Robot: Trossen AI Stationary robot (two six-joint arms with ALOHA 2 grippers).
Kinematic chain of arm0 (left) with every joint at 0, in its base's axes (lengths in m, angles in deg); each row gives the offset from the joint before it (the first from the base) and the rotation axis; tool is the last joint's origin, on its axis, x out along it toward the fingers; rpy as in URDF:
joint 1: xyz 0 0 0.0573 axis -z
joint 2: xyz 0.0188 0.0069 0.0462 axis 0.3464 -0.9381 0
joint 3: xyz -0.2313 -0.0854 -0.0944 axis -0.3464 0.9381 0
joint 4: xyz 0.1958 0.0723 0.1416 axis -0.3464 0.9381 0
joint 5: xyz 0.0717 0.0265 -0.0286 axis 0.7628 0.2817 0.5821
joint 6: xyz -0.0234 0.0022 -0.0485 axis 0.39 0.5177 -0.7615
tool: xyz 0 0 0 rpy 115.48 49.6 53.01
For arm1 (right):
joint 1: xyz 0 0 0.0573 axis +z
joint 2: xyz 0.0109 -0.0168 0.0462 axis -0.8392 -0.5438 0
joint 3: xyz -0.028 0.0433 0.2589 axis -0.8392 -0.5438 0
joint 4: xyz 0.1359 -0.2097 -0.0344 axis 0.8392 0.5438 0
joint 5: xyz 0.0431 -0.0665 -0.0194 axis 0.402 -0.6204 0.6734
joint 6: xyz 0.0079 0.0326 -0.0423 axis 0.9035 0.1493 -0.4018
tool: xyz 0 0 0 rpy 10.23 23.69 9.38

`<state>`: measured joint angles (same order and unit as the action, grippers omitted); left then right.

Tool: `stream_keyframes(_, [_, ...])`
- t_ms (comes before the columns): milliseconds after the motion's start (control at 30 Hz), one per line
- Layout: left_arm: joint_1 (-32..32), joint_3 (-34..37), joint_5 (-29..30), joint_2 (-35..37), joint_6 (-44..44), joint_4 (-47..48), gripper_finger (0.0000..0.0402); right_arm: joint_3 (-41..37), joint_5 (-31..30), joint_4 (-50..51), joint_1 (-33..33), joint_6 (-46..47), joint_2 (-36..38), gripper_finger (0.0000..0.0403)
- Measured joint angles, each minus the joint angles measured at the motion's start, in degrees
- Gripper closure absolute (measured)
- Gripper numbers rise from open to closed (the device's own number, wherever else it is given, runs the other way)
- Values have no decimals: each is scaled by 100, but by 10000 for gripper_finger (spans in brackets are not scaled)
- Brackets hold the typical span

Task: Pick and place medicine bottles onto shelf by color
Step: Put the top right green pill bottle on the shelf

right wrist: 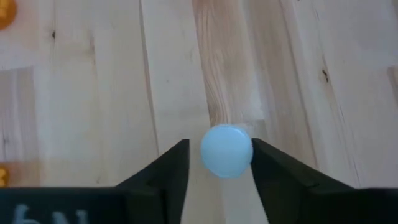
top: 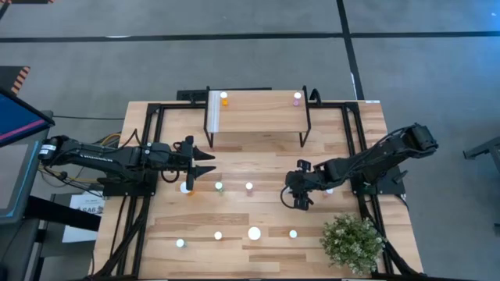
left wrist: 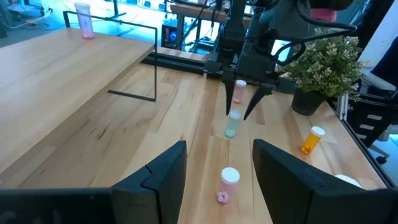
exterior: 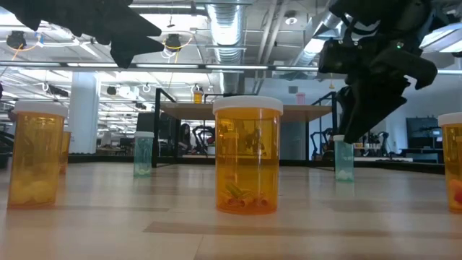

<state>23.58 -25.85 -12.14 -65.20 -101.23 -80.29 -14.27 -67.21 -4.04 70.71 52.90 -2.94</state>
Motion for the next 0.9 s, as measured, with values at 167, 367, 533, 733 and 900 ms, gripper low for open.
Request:
stream_keyframes(167, [0,0,2,0,2,0,230,0,0,-19,0,-15,3,276])
stream_keyframes(367, [0,-1,2,0,2,0,230,4,0,-20,0,-15,7,288])
stream_keyframes(533, [0,-2,25,0,2,0,230,274,42,197,0,-95,2,270])
stream_keyframes(733, [-2,-2,109,0,22,0,230,880,42,616,-74,-482,2,272])
stream_keyframes(900, [-2,-2,108,0,22,0,230,1586,34,1435,-336,-808,34,273])
